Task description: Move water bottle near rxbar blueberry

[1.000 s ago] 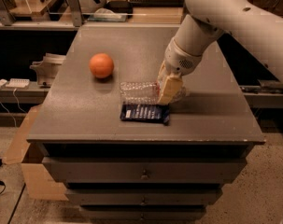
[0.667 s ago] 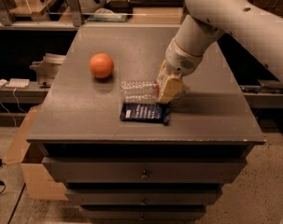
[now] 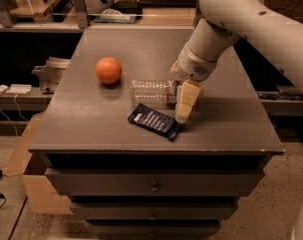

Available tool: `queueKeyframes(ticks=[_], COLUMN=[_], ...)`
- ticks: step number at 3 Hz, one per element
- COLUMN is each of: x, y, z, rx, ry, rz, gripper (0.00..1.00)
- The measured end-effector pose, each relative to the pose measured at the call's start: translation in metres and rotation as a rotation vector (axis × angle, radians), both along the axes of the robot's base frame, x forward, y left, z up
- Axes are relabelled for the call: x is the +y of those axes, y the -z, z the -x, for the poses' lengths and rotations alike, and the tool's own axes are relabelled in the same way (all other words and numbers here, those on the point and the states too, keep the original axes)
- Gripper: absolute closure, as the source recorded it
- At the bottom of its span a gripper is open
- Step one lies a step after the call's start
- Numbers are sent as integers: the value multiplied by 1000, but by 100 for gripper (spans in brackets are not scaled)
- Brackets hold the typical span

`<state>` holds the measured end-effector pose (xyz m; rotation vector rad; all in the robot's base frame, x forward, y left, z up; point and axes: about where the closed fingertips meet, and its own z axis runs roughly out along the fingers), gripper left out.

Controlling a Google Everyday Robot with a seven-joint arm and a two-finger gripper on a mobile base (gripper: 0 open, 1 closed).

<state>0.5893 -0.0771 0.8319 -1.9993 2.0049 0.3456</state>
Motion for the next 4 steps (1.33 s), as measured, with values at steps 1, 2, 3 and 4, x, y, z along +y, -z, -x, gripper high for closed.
queueKeyframes(ticks=[1, 2, 3, 4], x=[-1, -14, -37, -38], y=[0, -11, -28, -29], z=[-1, -5, -15, -16], rx=[-1, -33, -79, -83], ry=[2, 27, 75, 78], rz=[-1, 0, 14, 14], gripper=[0, 0, 0, 0])
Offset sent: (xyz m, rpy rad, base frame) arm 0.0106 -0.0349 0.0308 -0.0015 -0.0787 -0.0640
